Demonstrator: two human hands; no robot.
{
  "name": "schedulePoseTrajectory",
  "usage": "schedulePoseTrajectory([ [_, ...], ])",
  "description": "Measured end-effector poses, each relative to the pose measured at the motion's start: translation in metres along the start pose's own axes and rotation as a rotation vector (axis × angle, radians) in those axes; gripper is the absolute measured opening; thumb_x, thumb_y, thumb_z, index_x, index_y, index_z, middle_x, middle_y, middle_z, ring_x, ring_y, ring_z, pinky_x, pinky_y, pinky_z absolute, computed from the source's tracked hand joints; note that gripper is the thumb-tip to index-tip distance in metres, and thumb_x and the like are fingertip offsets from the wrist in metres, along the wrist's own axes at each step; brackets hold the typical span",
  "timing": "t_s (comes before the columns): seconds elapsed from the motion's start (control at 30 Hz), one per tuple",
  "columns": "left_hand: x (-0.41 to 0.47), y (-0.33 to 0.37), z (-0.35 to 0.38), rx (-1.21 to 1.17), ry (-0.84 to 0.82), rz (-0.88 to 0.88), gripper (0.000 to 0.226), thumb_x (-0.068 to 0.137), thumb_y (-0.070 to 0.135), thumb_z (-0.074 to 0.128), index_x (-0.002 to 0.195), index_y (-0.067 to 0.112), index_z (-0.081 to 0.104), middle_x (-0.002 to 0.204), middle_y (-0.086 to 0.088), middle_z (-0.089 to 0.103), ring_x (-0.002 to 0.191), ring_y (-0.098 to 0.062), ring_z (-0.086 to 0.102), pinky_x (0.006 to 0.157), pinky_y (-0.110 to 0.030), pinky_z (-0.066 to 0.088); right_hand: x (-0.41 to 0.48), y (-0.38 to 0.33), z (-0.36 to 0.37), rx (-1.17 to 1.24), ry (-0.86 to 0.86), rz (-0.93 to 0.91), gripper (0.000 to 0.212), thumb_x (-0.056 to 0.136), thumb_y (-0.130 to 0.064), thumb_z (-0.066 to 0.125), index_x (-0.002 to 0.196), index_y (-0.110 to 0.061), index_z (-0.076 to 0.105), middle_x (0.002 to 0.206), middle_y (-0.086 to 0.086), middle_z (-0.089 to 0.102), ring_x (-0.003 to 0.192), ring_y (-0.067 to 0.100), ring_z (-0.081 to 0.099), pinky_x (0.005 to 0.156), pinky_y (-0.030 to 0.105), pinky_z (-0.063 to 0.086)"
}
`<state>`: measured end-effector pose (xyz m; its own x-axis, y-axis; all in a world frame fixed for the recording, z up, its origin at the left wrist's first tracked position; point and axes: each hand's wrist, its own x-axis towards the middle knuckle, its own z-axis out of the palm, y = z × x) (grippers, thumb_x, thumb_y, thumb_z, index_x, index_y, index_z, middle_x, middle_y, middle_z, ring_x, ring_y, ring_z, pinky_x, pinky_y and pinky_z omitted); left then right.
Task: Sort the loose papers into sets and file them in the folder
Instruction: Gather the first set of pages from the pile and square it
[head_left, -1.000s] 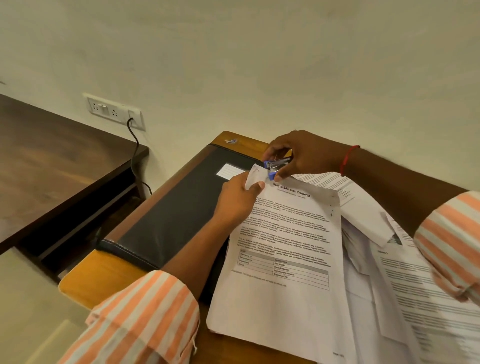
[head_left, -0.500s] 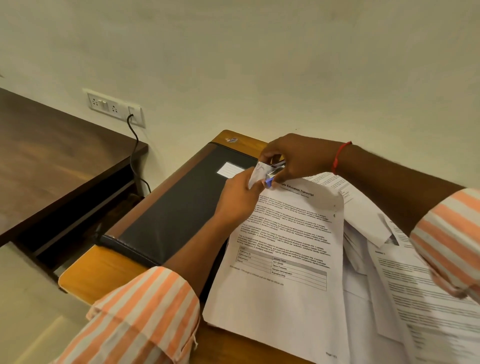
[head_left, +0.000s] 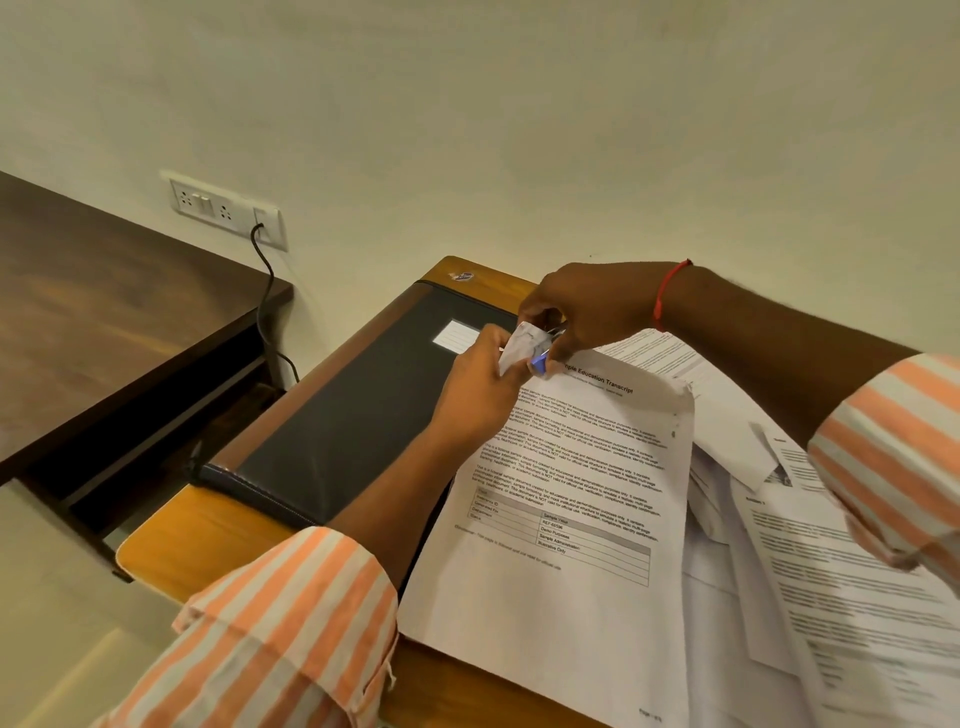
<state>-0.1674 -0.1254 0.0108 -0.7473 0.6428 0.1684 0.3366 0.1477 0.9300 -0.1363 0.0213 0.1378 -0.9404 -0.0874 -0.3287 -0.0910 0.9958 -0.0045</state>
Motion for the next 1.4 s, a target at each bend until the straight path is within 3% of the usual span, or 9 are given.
schedulePoseTrajectory([
  [0.33, 0.002, -0.003, 0.000, 0.111, -0.030, 0.027, 0.026, 0.100, 0.031, 0.061, 0.118, 0.019, 0.047, 0.095, 0.000, 0.062, 0.069, -0.010, 0.056, 0.058, -0.018, 0.040, -0.002, 0.003, 0.002, -0.055, -0.035, 0.017, 0.034, 0.087, -0.032, 0.076, 0.112, -0.012, 0.068, 0.099, 0.005, 0.070, 0.090, 0.022, 0.065, 0.083, 0.037, 0.054],
  [0.53, 0.002, -0.005, 0.001, 0.146, -0.025, 0.045, 0.023, 0.101, 0.031, 0.060, 0.117, 0.024, 0.045, 0.096, -0.001, 0.063, 0.073, -0.014, 0.062, 0.061, -0.027, 0.051, -0.003, 0.003, 0.008, -0.028, -0.041, 0.025, 0.029, 0.091, -0.030, 0.071, 0.111, -0.010, 0.066, 0.097, 0.008, 0.069, 0.088, 0.025, 0.063, 0.082, 0.039, 0.053],
  [0.67, 0.001, -0.005, 0.000, 0.127, -0.047, 0.042, 0.025, 0.100, 0.030, 0.061, 0.117, 0.025, 0.044, 0.096, -0.001, 0.063, 0.072, -0.015, 0.061, 0.063, -0.029, 0.052, -0.003, 0.003, 0.007, -0.022, -0.067, 0.015, 0.021, 0.093, -0.027, 0.069, 0.108, -0.012, 0.067, 0.094, 0.006, 0.069, 0.084, 0.021, 0.063, 0.075, 0.030, 0.050],
  [0.93, 0.002, -0.006, -0.001, 0.121, -0.101, 0.030, 0.033, 0.099, 0.033, 0.063, 0.121, 0.023, 0.042, 0.105, 0.001, 0.062, 0.079, -0.012, 0.063, 0.063, -0.023, 0.050, -0.004, 0.003, 0.010, -0.007, -0.072, 0.003, 0.020, 0.093, -0.026, 0.069, 0.107, -0.012, 0.066, 0.094, 0.007, 0.068, 0.085, 0.023, 0.063, 0.079, 0.035, 0.053],
  [1.1, 0.003, -0.008, 0.000, 0.062, -0.129, 0.018, 0.035, 0.097, 0.034, 0.065, 0.121, 0.020, 0.043, 0.108, 0.001, 0.062, 0.082, -0.011, 0.062, 0.062, -0.019, 0.045, -0.005, 0.003, 0.013, -0.021, -0.053, 0.010, 0.016, 0.094, -0.024, 0.067, 0.103, -0.010, 0.065, 0.090, 0.007, 0.066, 0.076, 0.017, 0.055, 0.063, 0.022, 0.041],
  [1.2, 0.003, -0.010, 0.000, 0.047, -0.136, 0.028, 0.034, 0.097, 0.035, 0.066, 0.120, 0.020, 0.046, 0.105, 0.001, 0.063, 0.081, -0.010, 0.060, 0.061, -0.019, 0.044, -0.004, 0.004, 0.015, -0.023, -0.062, 0.001, 0.009, 0.094, -0.023, 0.067, 0.094, -0.017, 0.062, 0.084, 0.002, 0.063, 0.071, 0.013, 0.052, 0.061, 0.020, 0.037],
  [1.4, 0.005, -0.013, 0.001, 0.038, -0.074, 0.052, 0.024, 0.096, 0.030, 0.068, 0.114, 0.019, 0.055, 0.096, 0.006, 0.064, 0.081, -0.008, 0.059, 0.065, -0.024, 0.048, -0.006, 0.007, 0.023, 0.010, -0.018, 0.028, 0.016, 0.092, -0.029, 0.070, 0.089, -0.027, 0.054, 0.083, -0.007, 0.058, 0.073, 0.011, 0.051, 0.064, 0.023, 0.039],
])
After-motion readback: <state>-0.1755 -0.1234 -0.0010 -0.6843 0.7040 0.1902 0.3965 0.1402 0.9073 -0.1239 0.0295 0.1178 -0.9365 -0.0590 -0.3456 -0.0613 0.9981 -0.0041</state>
